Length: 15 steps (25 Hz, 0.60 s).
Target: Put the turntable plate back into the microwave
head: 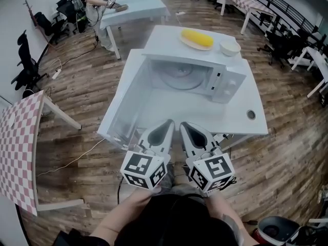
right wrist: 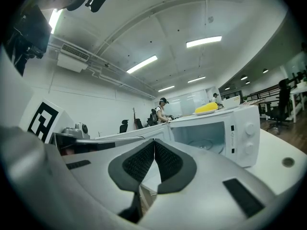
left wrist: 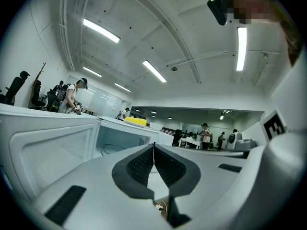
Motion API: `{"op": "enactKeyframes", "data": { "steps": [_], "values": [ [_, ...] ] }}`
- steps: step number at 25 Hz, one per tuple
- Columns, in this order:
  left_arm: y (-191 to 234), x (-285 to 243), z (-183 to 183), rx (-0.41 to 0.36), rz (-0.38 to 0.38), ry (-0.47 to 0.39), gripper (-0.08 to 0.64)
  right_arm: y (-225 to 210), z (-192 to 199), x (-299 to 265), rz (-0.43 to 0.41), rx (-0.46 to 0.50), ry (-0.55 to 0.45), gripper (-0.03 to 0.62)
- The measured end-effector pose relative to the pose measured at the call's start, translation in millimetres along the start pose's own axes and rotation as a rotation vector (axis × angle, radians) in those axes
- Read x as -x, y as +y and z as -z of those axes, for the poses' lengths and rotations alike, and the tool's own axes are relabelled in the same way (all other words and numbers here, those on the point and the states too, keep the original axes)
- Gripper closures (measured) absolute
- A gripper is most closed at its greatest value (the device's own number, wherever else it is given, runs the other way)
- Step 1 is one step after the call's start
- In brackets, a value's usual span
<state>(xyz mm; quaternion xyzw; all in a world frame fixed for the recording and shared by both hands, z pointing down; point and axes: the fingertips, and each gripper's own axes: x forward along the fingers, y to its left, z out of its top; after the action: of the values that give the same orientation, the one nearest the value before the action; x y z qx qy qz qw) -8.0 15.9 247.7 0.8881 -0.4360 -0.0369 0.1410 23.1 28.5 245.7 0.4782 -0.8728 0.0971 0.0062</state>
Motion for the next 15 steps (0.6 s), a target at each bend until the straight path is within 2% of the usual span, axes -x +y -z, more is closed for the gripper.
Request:
{"op": "enactKeyframes", "data": {
  "steps": [8, 13, 15],
  "values": [
    [1, 1, 5, 0.009, -0.004, 0.011, 0.545, -8, 5, 8, 0.029, 0.014, 0.026, 0.572],
    [-7, -3, 12, 0.047, 0.062, 0.009, 0.544, -4, 14, 6, 0.007, 0.026, 0.051, 0.572],
    [-6, -3, 19, 0.054, 0.057, 0.027, 0.543, -6, 20, 8, 0.009, 0.015, 0.056, 0.572]
  ]
}}
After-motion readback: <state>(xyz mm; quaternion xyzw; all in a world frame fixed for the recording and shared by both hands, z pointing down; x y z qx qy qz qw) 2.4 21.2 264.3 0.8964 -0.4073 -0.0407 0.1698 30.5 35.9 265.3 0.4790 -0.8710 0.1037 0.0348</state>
